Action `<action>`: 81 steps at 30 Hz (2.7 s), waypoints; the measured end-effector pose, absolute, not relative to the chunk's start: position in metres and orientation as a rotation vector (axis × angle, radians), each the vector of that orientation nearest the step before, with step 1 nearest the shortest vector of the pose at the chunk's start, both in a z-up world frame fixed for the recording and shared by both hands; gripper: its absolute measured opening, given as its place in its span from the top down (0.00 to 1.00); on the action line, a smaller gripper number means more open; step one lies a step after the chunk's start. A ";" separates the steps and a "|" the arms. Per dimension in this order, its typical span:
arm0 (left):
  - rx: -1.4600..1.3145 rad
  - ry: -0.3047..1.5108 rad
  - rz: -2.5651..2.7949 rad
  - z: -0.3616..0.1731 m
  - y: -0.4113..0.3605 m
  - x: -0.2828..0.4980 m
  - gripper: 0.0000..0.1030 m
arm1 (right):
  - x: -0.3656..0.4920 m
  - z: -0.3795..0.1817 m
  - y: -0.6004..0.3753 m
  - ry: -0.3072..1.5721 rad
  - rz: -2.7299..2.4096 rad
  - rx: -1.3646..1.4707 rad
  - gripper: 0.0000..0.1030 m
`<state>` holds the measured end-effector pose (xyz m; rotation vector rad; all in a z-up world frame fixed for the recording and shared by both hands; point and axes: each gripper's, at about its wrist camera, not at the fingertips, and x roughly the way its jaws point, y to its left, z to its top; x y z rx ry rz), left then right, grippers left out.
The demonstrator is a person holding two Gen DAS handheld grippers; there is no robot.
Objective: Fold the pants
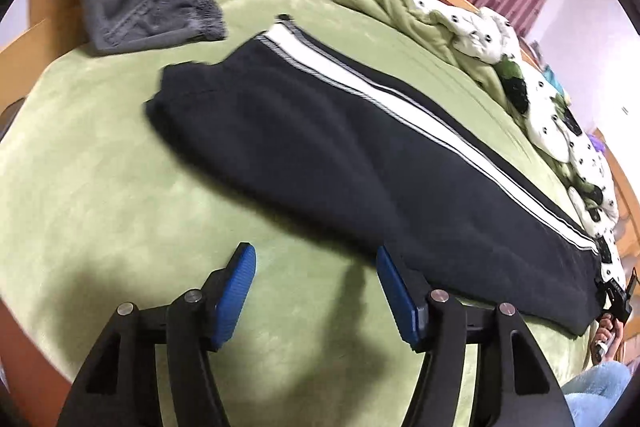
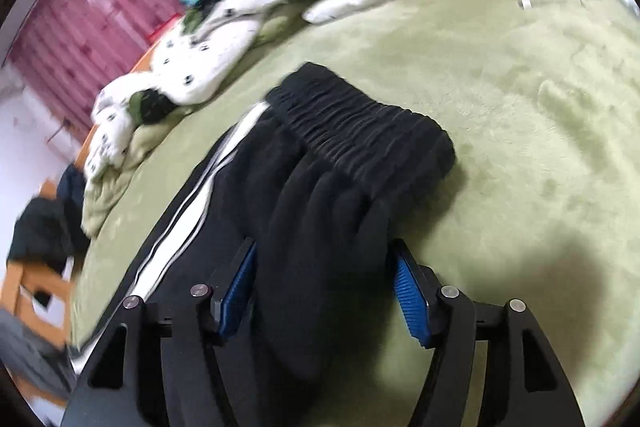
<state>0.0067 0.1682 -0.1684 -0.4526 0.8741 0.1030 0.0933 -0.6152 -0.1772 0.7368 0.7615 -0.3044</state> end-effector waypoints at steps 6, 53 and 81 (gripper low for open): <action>-0.477 0.846 0.179 -0.167 0.186 0.002 0.41 | 0.111 -0.130 -0.616 0.691 -0.274 0.604 0.63; -0.246 0.889 0.261 -0.149 0.238 0.232 0.67 | 0.266 -0.136 -0.344 0.870 0.245 -0.197 0.31; -0.189 0.766 0.307 -0.114 0.232 0.199 0.43 | 0.247 -0.117 -0.363 0.752 0.117 -0.135 0.65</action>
